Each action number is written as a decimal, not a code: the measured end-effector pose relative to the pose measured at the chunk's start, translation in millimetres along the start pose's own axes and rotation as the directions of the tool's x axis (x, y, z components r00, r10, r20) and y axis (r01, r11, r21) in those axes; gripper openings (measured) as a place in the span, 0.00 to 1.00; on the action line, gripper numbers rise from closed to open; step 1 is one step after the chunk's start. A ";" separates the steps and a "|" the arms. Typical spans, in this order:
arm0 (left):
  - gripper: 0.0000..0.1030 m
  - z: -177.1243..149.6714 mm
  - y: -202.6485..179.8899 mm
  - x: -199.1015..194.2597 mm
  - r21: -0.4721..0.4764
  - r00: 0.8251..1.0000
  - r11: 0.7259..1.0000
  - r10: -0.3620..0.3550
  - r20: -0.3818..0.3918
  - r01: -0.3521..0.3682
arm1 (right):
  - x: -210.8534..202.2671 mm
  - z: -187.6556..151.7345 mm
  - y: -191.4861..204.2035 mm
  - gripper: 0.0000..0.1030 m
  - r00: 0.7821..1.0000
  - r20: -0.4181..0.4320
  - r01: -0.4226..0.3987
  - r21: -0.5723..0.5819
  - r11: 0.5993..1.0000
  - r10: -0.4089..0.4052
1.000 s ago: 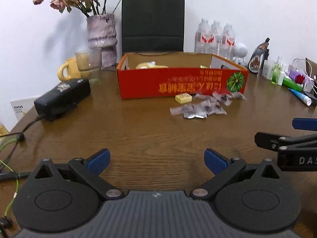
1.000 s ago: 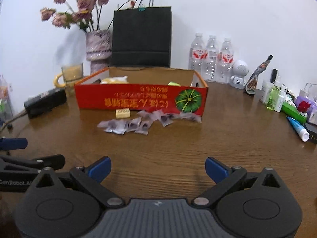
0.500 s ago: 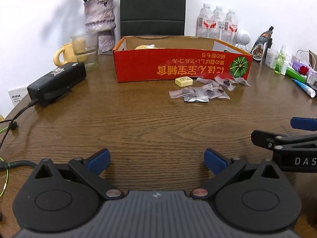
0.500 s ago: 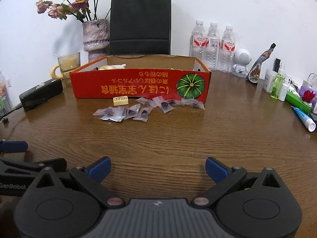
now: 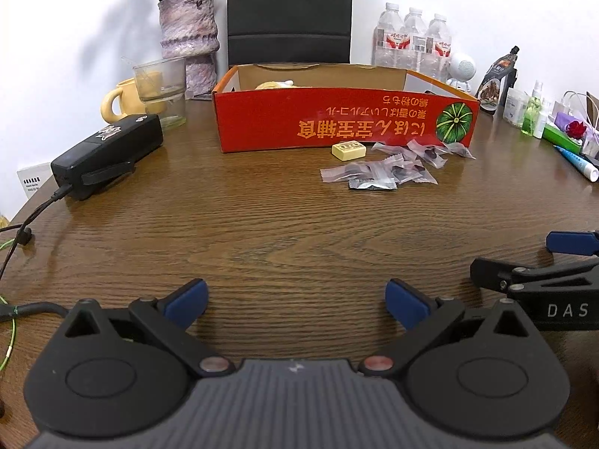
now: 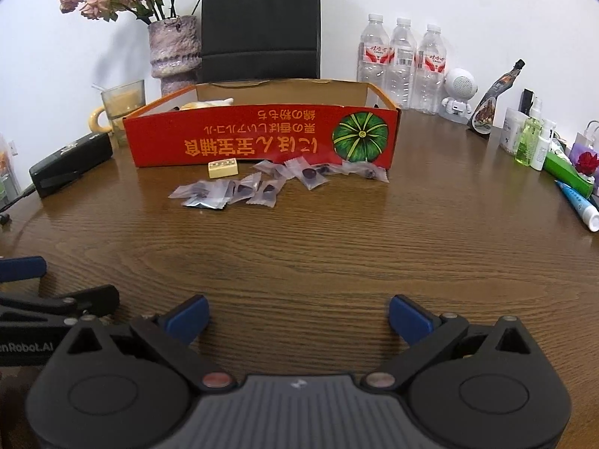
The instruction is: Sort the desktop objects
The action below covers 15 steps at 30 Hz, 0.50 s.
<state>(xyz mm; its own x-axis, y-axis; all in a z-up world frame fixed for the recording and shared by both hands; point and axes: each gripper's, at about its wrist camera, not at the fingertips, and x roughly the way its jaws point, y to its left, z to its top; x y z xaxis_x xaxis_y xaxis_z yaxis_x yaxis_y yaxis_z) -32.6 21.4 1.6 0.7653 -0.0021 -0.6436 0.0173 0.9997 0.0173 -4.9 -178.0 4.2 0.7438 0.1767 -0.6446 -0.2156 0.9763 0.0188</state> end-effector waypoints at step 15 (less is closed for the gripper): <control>1.00 -1.7 -4.3 -0.6 0.013 1.000 1.000 -0.023 0.005 0.023 | 1.0 1.0 -1.1 1.00 1.000 -0.002 0.002 0.002 1.000 -0.002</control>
<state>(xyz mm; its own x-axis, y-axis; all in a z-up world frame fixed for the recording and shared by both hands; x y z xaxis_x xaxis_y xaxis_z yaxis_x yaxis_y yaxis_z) -34.3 17.2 0.6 0.7680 -0.0255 -0.6399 0.0434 0.9990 0.0123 -3.3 -178.8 4.3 0.7428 0.1746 -0.6463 -0.2130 0.9769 0.0192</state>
